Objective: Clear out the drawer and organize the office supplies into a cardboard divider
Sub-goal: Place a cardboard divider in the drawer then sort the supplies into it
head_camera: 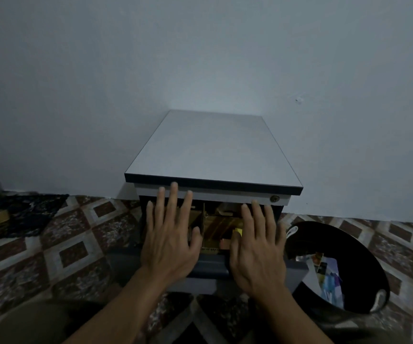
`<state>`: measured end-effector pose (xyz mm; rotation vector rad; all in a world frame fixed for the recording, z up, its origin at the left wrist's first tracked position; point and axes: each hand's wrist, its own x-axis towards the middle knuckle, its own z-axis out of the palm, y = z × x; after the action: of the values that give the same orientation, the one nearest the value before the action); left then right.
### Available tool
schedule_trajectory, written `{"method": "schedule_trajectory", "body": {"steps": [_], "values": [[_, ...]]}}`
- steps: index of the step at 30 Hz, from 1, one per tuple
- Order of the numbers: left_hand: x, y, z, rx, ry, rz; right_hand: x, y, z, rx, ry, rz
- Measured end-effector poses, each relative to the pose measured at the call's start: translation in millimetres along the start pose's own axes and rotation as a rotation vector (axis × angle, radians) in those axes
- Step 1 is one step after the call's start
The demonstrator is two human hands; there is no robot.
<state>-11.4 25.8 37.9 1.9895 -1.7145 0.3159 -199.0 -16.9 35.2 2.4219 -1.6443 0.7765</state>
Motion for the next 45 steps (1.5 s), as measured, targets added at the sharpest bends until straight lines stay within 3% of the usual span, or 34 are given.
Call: {"method": "schedule_trajectory", "body": {"steps": [8,12,16,22,27,35,45], "values": [[58.5,-9.2,23.0,0.071,0.048,0.008,55.8,9.8,28.0,0.000,0.100,-0.046],[52.2,-7.0,19.1,-0.004,0.071,-0.003,47.5,7.6,25.3,0.081,0.137,-0.014],[13.4,0.5,15.0,-0.180,0.075,-0.185,10.2,-3.9,20.6,0.288,0.142,0.286],[-45.1,24.6,12.4,-0.446,-0.121,-0.663,-40.1,-24.3,18.9,0.707,-0.098,0.793],[-40.9,24.8,14.1,-0.631,-0.222,-0.694,-28.0,-28.0,12.5,0.808,-0.212,0.729],[-14.4,-2.1,28.5,-0.737,-0.198,-0.571,4.2,-5.7,21.6,0.843,-0.249,0.611],[19.5,-10.1,38.0,-0.754,-0.286,-0.554,39.5,5.2,37.5,0.882,-0.282,0.612]]}}
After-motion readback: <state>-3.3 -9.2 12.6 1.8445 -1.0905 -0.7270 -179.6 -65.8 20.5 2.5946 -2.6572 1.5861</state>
